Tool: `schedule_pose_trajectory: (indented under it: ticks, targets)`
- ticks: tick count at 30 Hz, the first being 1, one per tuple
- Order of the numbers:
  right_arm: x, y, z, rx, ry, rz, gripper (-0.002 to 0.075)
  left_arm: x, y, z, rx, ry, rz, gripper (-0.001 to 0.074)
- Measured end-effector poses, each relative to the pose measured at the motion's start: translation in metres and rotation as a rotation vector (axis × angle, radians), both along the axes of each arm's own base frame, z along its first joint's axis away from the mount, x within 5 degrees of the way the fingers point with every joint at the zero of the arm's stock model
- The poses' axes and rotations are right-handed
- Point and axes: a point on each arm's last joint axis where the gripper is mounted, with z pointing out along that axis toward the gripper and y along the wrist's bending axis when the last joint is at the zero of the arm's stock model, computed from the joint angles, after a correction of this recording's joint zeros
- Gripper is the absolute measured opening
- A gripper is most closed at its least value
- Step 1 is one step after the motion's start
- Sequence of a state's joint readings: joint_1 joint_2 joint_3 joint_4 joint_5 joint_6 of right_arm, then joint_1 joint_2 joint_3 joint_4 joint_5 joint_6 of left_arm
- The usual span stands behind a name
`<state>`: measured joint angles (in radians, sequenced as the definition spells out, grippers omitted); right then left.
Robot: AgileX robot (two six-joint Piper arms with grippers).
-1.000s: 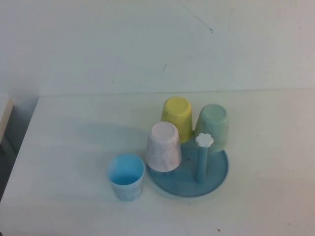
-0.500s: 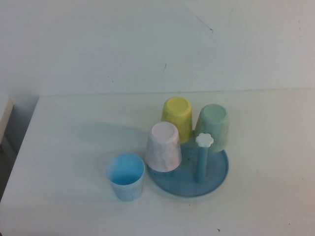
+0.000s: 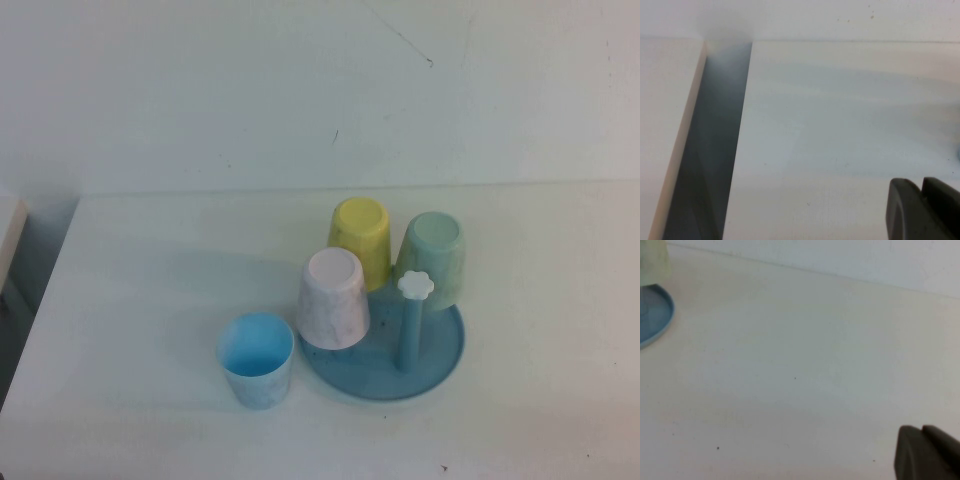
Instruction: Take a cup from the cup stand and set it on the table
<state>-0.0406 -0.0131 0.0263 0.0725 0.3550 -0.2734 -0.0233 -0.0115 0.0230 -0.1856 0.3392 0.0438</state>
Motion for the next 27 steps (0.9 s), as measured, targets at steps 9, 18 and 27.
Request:
schedule_pose_trajectory:
  ticks: [9,18,27]
  targets:
    - [-0.0001,-0.0022,-0.0001,-0.038,0.002,-0.011,-0.0003,0.0000,0.0000,0.0000,0.000,0.000,0.000,0.0038]
    - [-0.0001,-0.0027,-0.0001,-0.004,0.002,-0.030,-0.0003,0.0000,0.0000,0.0000,0.000,0.000,0.000,0.0038]
    - [-0.0001,-0.0027,-0.0001,0.008,0.001,-0.034,-0.0003,0.0000,0.0000,0.0005,0.000,-0.002,0.000,0.0038]
